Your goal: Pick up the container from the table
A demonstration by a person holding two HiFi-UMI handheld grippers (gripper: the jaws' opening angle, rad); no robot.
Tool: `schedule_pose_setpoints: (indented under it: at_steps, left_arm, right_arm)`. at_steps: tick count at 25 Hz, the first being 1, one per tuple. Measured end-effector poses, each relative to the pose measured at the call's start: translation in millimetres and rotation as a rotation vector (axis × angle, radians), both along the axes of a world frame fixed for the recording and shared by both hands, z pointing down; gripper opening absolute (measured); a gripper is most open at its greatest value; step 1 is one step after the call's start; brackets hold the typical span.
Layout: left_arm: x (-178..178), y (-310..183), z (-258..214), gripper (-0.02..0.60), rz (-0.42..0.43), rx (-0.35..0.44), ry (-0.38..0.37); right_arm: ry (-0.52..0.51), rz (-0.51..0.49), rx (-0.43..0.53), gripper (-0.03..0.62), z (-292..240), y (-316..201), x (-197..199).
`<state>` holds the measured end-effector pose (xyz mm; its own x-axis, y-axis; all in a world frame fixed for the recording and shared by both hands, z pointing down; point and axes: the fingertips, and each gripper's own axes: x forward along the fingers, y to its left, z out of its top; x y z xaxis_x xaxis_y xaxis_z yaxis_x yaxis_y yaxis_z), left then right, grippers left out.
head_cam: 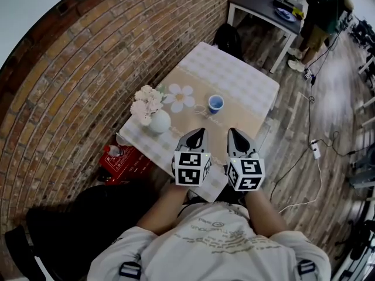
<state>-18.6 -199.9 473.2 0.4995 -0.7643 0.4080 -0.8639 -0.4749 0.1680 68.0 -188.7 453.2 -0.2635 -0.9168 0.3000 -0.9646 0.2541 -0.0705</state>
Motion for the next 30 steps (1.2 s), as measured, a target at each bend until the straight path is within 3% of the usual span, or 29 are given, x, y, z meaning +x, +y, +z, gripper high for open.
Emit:
schedule_pose_setpoints:
  at_steps: [14, 23, 27, 30]
  left_arm:
    - [22, -54, 23, 0.003, -0.127, -0.053, -0.021]
    - [26, -69, 51, 0.004, -0.155, -0.1, -0.05]
    - [24, -75, 61, 0.003, -0.169, -0.12, -0.058]
    - [21, -80, 70, 0.004, -0.183, -0.132, -0.061]
  right_arm:
    - [-0.022, -0.124, -0.061, 0.002, 32, -70, 28]
    - [-0.034, -0.179, -0.071, 0.002, 61, -95, 29]
    - [-0.043, -0.242, -0.087, 0.158, 77, -106, 21]
    - [-0.025, -0.254, -0.106, 0.183, 92, -115, 19]
